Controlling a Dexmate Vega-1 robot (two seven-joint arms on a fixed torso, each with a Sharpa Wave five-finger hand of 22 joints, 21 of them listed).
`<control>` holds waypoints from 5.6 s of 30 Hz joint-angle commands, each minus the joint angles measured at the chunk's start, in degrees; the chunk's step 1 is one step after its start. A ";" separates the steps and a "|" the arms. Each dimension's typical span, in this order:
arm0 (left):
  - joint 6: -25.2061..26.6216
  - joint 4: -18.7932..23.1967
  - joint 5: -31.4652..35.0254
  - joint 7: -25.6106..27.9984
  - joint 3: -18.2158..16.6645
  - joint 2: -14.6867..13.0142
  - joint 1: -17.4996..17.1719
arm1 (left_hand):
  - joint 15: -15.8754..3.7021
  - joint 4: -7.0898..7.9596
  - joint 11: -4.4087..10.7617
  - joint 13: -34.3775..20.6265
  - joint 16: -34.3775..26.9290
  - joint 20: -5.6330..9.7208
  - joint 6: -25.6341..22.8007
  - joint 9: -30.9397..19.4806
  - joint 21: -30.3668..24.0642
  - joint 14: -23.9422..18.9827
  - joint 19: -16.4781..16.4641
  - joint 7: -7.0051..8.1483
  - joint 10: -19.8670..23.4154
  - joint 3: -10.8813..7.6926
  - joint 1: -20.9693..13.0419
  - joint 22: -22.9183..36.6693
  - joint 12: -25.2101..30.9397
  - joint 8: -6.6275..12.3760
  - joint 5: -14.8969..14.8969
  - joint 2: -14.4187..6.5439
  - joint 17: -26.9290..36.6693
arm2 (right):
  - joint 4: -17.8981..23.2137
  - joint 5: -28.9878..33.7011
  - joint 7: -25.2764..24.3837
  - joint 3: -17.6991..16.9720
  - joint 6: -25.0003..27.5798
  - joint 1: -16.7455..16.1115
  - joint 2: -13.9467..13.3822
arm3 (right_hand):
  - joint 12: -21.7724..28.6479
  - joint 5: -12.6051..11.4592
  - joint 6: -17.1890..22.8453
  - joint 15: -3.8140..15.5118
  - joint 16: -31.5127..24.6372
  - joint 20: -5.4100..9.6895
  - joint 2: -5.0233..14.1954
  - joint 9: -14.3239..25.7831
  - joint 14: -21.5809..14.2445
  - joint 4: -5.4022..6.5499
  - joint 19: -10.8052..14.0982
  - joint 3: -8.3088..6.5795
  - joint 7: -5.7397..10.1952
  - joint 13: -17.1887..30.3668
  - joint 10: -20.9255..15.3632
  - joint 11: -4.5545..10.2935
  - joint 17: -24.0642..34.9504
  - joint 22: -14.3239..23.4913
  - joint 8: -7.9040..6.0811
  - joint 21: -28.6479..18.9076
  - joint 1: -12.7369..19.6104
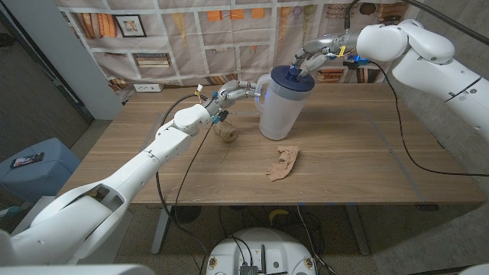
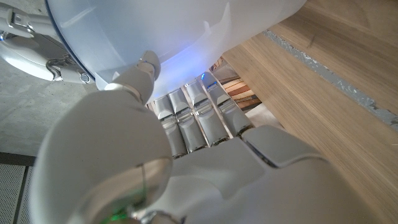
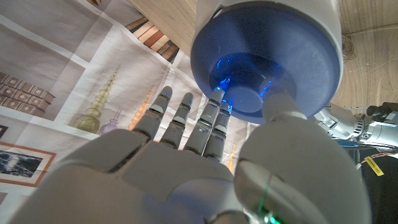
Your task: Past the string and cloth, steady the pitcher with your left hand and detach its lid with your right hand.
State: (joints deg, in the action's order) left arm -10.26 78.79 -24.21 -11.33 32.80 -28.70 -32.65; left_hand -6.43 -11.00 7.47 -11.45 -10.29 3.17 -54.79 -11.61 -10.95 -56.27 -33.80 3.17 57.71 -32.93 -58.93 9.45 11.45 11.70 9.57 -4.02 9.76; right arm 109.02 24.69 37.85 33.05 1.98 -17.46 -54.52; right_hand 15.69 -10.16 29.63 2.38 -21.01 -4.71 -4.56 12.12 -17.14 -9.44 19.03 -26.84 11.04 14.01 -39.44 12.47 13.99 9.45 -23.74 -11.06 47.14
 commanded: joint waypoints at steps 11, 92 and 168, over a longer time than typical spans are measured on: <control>-0.48 -0.61 0.00 -0.43 0.08 0.24 0.26 | -6.89 0.97 2.37 0.01 -0.17 8.13 -2.98 -0.32 -0.12 -2.43 -0.63 -2.19 2.88 -0.44 -0.64 0.23 0.29 0.49 0.41 -3.19 0.04 | 1.63 1.88 -3.71 -0.96 0.64 -2.32 0.19 | 1.05 -0.03 4.98 6.89 -2.81 0.71 0.56 0.20 -3.89 0.16 1.81 1.85 0.24 0.43 -6.62 0.14 0.90 0.28 -2.84 -0.20 1.25; -0.08 -0.99 0.09 -0.97 0.33 0.05 0.45 | -7.00 0.88 2.63 -0.05 -0.19 8.05 -2.94 -0.40 -0.02 -2.90 -0.53 -1.99 3.05 -0.02 -0.76 0.20 0.20 0.54 0.47 -3.34 0.11 | -1.03 -4.28 -7.10 -2.68 -0.36 -3.26 -0.36 | 0.01 -0.49 15.95 8.42 -9.75 3.52 8.63 0.00 -8.49 0.56 4.81 5.98 1.51 0.90 -18.03 0.35 4.20 0.30 -7.75 -0.12 8.52; 0.72 1.51 0.53 1.14 0.00 -0.73 -1.43 | -6.91 0.98 2.53 -0.04 -0.14 7.99 -2.84 -0.41 0.00 -2.76 -0.28 -1.80 2.81 -0.11 -0.27 0.19 0.09 0.61 0.48 -3.47 0.09 | -0.44 -6.84 -6.54 -3.78 -0.59 -2.65 -1.64 | -0.42 -0.80 16.45 8.46 -9.65 3.59 9.90 -0.30 -9.52 0.37 5.18 6.88 1.56 1.45 -19.07 0.34 3.79 0.28 -7.36 -0.07 8.68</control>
State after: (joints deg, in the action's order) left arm -9.66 80.00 -23.69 -10.60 32.95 -29.35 -33.77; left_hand -6.40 -10.68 7.49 -11.33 -10.21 3.18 -54.80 -11.83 -10.95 -56.49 -33.80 3.16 57.71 -32.61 -58.93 9.45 11.32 12.13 9.68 -4.02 9.85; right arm 108.61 18.29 31.04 29.39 1.65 -20.14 -56.07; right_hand 15.22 -10.41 42.29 2.45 -30.56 -1.02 0.67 11.53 -26.02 -8.94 23.95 -20.23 8.42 15.42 -57.83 12.89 17.81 9.45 -30.72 -11.06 51.78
